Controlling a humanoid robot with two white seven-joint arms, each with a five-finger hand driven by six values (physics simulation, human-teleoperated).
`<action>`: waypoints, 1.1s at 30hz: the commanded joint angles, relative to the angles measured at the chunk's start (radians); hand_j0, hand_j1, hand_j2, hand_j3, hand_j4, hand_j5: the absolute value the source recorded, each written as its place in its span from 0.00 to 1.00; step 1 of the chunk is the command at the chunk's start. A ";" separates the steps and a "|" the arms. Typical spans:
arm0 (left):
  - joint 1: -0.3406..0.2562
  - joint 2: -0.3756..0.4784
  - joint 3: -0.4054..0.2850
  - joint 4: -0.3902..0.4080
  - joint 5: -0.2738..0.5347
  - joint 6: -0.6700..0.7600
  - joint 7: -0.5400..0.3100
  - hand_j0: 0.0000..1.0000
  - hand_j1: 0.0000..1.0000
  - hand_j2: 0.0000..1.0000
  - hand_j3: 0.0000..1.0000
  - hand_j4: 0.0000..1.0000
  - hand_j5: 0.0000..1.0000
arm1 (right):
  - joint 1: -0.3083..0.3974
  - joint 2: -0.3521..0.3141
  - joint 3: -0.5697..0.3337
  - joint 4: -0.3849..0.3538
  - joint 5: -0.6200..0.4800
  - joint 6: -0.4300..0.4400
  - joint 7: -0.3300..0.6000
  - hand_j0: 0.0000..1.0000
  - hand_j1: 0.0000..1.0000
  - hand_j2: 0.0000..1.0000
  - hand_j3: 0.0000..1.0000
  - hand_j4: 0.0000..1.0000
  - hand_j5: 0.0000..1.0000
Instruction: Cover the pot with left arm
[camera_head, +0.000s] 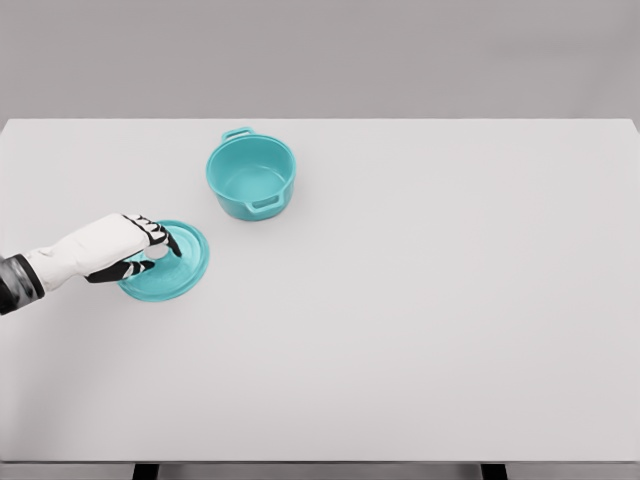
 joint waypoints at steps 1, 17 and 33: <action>0.000 0.002 0.001 0.000 0.005 0.000 0.000 0.55 0.55 0.55 0.55 0.55 0.55 | 0.000 0.000 0.000 -0.001 0.000 0.000 0.000 1.00 1.00 1.00 1.00 1.00 1.00; -0.002 0.017 0.009 -0.019 0.016 0.000 0.000 0.50 0.50 0.50 0.50 0.50 0.50 | 0.000 0.000 0.000 0.001 0.000 0.000 0.000 1.00 1.00 1.00 1.00 1.00 1.00; -0.032 0.183 0.009 -0.089 0.160 0.000 0.017 0.51 0.51 0.51 0.51 0.51 0.51 | 0.000 0.000 0.000 0.001 0.000 0.000 0.000 1.00 1.00 1.00 1.00 1.00 1.00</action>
